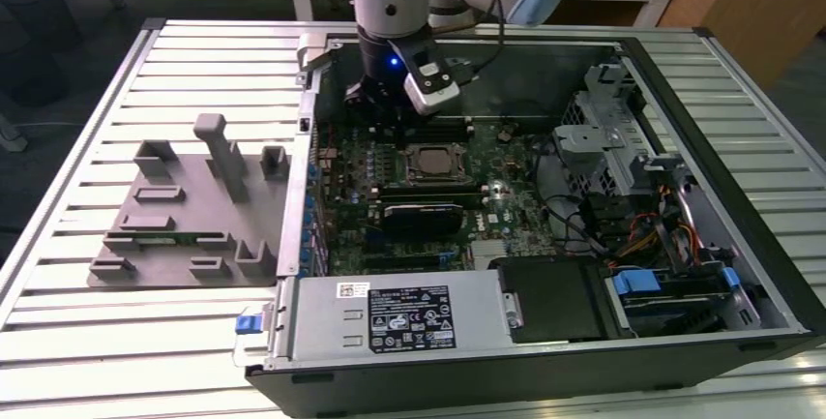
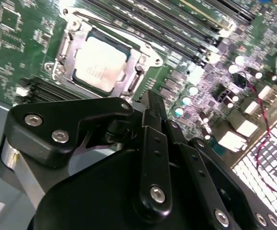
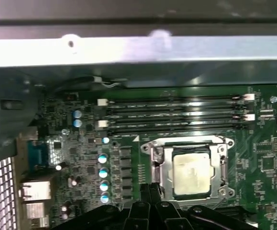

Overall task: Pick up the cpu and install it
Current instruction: 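Install the first cpu locking lever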

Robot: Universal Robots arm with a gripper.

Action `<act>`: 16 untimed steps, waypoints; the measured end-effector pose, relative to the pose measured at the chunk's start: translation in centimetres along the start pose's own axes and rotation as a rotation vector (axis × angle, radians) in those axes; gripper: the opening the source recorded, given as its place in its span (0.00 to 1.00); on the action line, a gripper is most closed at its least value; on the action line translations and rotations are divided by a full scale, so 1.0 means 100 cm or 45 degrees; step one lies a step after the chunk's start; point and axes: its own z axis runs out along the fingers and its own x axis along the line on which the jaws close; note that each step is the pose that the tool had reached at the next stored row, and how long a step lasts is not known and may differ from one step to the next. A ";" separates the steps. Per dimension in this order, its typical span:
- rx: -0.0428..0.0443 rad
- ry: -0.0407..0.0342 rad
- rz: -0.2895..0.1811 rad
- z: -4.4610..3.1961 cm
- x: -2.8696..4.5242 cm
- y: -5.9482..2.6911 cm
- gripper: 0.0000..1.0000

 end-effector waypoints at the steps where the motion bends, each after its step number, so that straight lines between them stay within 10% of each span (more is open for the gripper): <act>1: 0.000 -0.0002 0.000 -0.0001 0.0018 -0.0001 0.11; 10: -0.006 -0.0014 0.001 -0.0011 0.0153 -0.0009 0.11; 13: -0.036 0.0004 0.003 -0.0011 0.0162 -0.0009 0.11; 16: -0.094 0.0038 0.007 -0.0011 0.0162 -0.0009 0.11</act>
